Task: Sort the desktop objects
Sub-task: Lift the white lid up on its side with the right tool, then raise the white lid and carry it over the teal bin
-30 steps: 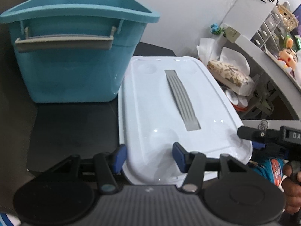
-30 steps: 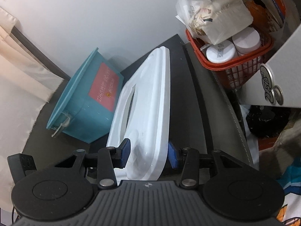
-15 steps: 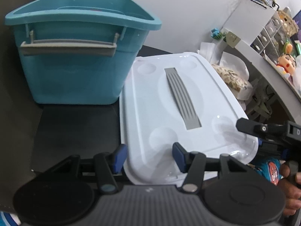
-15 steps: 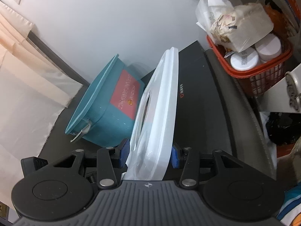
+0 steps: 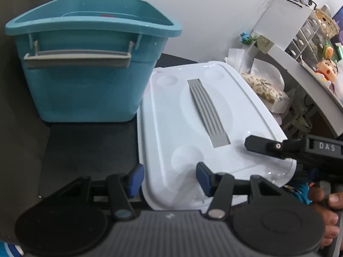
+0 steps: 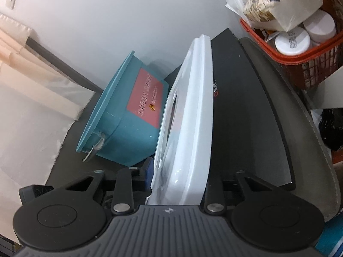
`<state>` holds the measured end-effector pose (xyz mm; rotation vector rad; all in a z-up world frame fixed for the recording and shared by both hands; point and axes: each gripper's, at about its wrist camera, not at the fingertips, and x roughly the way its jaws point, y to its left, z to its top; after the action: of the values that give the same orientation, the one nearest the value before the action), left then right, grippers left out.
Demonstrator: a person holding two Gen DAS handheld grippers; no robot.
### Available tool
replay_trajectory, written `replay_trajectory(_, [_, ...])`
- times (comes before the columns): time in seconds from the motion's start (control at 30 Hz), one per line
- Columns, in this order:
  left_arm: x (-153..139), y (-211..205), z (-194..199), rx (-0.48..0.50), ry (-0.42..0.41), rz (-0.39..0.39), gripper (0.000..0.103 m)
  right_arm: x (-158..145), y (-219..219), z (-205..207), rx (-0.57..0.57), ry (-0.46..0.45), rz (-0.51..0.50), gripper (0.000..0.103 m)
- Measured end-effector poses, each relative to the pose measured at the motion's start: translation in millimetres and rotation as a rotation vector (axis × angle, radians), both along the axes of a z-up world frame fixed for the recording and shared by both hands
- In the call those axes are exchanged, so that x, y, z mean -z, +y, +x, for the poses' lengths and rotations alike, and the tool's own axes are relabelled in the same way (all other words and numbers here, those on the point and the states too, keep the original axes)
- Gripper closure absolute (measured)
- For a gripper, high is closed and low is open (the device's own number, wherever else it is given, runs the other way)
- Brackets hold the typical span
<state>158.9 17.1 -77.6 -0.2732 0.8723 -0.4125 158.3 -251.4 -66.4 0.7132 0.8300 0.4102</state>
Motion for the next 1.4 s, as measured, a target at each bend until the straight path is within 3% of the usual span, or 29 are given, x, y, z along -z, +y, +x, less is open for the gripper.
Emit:
replay_trajectory(0.57, [-3, 2, 0, -0.001, -0.02, 0.041, 0.046, 5, 2, -2, 0.008, 0.001, 0.083, 0.093])
replay_trajectory(1.0, [-19, 9, -10, -0.017, -0.067, 0.053, 0.046, -2, -6, -10, 0.049, -0.039, 0.167, 0.094])
replay_trajectory(1.4, [-35, 22, -20, -0.032, -0.118, 0.045, 0.046, -31, -14, -19, 0.116, -0.167, 0.135, 0.094])
